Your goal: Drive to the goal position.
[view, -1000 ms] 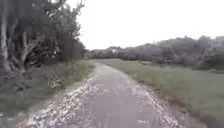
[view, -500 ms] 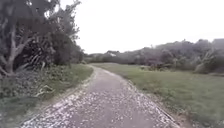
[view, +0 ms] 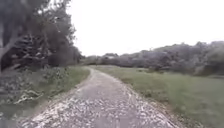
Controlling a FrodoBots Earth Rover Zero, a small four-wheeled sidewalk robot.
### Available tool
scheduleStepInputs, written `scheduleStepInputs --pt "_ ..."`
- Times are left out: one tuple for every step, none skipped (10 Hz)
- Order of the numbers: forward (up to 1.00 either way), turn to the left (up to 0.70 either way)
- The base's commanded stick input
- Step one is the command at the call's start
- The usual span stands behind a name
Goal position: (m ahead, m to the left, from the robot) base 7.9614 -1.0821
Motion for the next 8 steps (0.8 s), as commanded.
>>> scheduleStepInputs --pt "1.00 0.00" --pt "1.00 0.00" --pt "1.00 0.00" --pt "1.00 0.00" --pt "1.00 0.00" --pt "1.00 0.27" --pt "1.00 0.27" --pt "1.00 0.27"
